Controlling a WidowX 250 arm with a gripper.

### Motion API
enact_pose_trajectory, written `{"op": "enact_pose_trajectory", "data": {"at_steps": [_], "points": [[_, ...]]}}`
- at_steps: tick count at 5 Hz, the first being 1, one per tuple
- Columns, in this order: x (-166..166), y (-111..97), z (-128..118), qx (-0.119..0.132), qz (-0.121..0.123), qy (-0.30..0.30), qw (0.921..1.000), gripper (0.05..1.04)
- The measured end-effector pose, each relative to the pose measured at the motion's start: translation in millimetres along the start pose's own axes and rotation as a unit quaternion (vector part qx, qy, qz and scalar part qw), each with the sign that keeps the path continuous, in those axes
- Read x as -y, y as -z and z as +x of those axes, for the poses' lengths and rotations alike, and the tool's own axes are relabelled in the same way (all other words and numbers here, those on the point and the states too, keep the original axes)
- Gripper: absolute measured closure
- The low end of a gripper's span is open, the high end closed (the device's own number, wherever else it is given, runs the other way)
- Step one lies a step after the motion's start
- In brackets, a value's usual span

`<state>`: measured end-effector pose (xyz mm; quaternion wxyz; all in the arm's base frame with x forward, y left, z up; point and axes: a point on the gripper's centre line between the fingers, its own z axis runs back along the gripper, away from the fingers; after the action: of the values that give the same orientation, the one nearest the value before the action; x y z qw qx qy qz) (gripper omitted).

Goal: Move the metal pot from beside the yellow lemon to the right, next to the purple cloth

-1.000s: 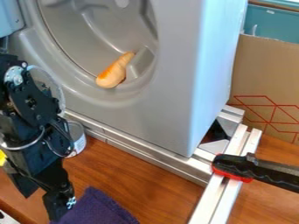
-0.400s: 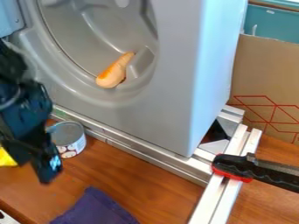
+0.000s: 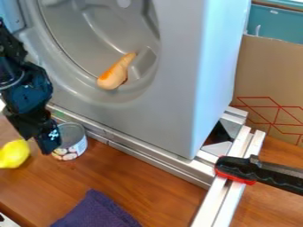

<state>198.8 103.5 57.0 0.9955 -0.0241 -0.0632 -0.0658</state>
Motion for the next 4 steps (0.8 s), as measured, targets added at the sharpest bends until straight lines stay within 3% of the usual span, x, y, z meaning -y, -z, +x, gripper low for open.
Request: {"op": "enact_pose_trajectory", "data": {"at_steps": [2,4], "points": [[-42.3,16.5,18.5,0.012,0.001,0.021,0.9997,0.083],[-69.4,36.3,27.8,0.010,0.035,-0.014,0.9992,0.083]]}}
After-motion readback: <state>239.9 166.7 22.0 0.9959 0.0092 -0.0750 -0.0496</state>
